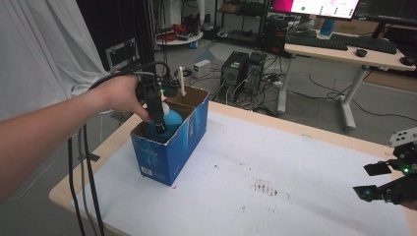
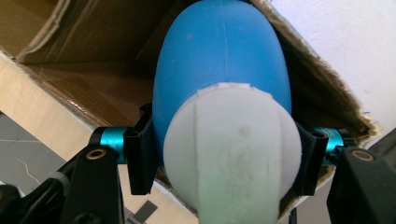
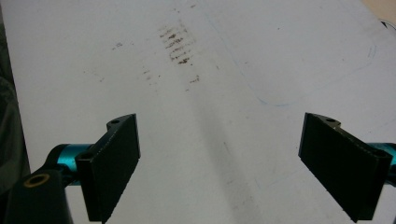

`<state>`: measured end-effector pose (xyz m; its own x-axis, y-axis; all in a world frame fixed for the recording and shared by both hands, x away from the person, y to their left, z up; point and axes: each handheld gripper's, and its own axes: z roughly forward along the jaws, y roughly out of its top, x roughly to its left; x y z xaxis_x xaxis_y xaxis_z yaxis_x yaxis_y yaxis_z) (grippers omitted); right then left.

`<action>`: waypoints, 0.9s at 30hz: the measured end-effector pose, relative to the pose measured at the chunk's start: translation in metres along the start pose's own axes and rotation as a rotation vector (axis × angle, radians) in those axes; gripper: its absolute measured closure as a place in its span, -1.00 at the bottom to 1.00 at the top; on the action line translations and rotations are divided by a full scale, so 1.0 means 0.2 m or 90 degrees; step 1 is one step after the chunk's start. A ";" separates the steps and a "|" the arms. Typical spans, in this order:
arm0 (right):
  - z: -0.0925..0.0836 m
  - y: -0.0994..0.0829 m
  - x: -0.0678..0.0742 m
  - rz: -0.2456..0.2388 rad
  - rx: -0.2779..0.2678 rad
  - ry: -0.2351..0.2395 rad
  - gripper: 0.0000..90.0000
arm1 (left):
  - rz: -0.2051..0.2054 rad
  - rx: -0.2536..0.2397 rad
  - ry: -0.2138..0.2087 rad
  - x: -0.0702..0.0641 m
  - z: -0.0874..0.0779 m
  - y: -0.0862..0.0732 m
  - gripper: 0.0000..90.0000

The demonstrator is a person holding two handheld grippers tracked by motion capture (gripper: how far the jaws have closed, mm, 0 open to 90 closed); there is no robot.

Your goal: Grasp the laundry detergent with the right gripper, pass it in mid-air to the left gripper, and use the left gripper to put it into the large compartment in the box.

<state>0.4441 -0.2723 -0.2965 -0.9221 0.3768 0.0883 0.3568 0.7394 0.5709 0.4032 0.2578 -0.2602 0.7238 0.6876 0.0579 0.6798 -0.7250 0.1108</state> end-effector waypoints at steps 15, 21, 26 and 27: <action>0.00 -0.01 0.00 0.005 0.002 -0.003 -0.73 | -0.004 -0.009 0.001 0.01 0.07 -0.01 -0.14; 0.00 -0.01 0.00 0.006 0.003 -0.003 -0.73 | -0.007 -0.017 -0.006 0.02 0.09 -0.02 -0.15; 0.00 -0.01 0.00 0.005 0.005 -0.003 -0.73 | -0.005 -0.021 -0.007 0.02 0.09 -0.01 -0.15; 0.00 -0.01 0.00 0.005 0.005 -0.003 -0.73 | -0.005 -0.020 -0.008 0.02 0.09 -0.01 -0.15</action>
<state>0.4437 -0.2741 -0.2981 -0.9185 0.3852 0.0898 0.3657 0.7404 0.5640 0.4061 0.2616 -0.2785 0.7197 0.6928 0.0451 0.6819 -0.7176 0.1416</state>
